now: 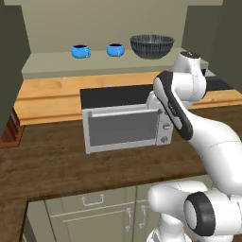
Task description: Gather all objects into one cabinet and sort the glasses and bowls to opposite sides.
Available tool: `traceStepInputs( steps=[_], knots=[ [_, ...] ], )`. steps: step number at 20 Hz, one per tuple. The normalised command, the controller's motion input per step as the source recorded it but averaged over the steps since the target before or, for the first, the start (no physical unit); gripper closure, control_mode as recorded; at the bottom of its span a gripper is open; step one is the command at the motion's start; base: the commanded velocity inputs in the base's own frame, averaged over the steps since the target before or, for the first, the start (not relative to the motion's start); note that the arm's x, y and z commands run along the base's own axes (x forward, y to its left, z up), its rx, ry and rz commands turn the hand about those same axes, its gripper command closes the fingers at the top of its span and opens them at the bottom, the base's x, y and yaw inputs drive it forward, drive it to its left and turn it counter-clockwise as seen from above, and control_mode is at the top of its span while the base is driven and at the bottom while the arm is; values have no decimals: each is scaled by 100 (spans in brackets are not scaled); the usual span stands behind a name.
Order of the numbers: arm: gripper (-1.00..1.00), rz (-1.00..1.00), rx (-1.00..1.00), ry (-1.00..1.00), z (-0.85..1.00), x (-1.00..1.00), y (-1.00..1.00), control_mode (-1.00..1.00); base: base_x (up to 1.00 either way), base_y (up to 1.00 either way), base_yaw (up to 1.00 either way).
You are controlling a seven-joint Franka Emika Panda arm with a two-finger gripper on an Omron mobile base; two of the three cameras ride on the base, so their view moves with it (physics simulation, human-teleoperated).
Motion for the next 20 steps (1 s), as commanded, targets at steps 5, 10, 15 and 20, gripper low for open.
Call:
traceStepInputs(
  steps=[5, 10, 15, 20],
  knots=[
    [-100, 0, 0, 0, 0, 0, 0, 100, -62, -14, -1],
    [-100, 0, 0, 0, 0, 0, 0, 100, -100, -46, -11],
    [-100, 0, 0, 0, 0, 0, 0, 100, -100, -26, -12],
    [-100, 0, 0, 0, 0, 0, 0, 100, -84, -18, -51]
  ],
)
